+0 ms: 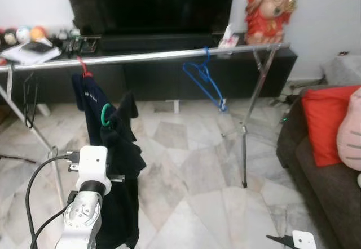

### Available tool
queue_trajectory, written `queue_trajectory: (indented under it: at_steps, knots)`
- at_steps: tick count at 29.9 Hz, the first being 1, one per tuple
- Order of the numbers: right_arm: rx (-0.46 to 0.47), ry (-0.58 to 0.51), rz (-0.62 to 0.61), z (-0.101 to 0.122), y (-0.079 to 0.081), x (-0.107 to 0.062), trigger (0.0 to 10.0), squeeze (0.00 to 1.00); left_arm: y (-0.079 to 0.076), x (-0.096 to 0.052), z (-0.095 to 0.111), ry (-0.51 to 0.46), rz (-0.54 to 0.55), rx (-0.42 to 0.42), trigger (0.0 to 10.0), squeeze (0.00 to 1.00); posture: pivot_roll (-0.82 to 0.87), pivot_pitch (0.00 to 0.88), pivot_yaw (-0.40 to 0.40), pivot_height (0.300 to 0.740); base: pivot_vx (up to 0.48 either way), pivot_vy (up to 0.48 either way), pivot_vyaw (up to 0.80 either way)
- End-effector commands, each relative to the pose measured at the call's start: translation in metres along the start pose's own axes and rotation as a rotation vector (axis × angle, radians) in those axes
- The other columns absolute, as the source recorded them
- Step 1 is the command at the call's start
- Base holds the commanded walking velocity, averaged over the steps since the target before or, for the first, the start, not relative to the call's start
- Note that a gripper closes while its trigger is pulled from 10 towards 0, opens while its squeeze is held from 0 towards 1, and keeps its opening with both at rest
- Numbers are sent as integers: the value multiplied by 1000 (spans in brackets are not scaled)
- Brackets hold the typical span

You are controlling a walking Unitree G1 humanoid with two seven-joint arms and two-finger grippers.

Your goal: Hang hanger

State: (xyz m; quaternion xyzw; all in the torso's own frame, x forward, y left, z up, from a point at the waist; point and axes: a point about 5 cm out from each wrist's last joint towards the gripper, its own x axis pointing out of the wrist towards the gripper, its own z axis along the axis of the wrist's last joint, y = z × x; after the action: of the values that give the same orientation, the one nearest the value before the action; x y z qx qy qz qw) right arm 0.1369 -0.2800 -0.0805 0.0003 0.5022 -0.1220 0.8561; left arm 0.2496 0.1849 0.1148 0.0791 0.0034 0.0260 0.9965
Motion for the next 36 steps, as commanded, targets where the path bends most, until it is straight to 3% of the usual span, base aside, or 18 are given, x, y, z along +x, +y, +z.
queue_trajectory:
  at_steps: [1,36]
  knots:
    - [16,-9,16,4,7,2,10000,0,9,-1,6,-24,26,8,10000,0,-14,0,0,740,0,424,0]
    - [-3,-6,34,4,11,2,10000,0,7,0,8,-26,-3,8,10000,0,1,0,5,740,0,407,0]
